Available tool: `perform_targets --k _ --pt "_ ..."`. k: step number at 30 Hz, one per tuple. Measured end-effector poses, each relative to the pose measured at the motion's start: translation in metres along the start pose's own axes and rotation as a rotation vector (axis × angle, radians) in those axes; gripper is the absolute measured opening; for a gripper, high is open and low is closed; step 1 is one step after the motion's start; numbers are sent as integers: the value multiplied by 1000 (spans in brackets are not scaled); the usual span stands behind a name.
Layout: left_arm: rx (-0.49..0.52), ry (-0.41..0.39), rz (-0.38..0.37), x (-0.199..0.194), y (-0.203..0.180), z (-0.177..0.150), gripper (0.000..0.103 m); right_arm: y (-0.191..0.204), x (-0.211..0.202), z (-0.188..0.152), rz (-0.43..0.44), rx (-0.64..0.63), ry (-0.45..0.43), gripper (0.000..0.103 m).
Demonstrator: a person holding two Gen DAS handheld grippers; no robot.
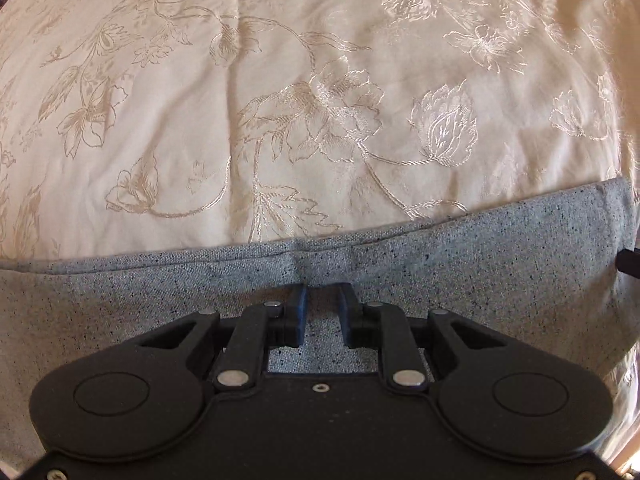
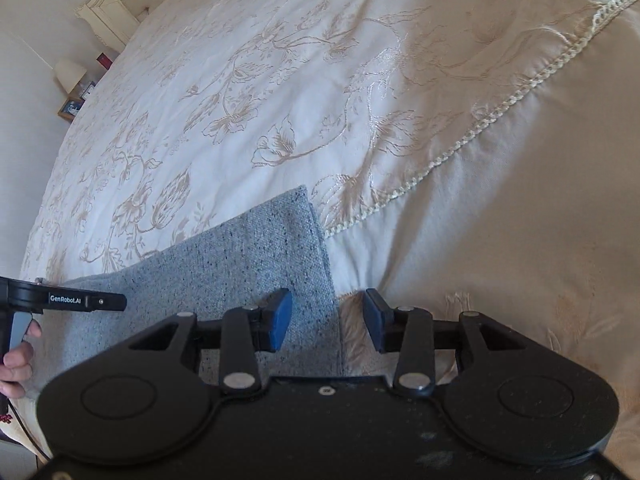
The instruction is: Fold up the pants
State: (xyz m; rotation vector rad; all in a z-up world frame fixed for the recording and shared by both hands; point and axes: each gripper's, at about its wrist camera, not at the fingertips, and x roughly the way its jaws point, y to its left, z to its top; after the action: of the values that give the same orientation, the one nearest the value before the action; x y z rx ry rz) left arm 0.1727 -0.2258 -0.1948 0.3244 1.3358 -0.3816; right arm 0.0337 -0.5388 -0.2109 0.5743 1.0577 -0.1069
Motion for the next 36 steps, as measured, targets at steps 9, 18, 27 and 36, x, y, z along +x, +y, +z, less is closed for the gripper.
perform_targets --k 9,18,27,36 --pt "-20 -9 -37 -17 2 1 27 9 2 -7 182 -3 128 27" --pt "-124 -91 16 -33 44 12 27 39 -46 -10 134 -8 -7 19" --pt "-67 -103 86 -15 36 20 27 63 -70 -4 95 -47 -9 19" --pt "-106 -91 -13 -49 33 -59 27 87 -86 -6 65 -70 -23 19"
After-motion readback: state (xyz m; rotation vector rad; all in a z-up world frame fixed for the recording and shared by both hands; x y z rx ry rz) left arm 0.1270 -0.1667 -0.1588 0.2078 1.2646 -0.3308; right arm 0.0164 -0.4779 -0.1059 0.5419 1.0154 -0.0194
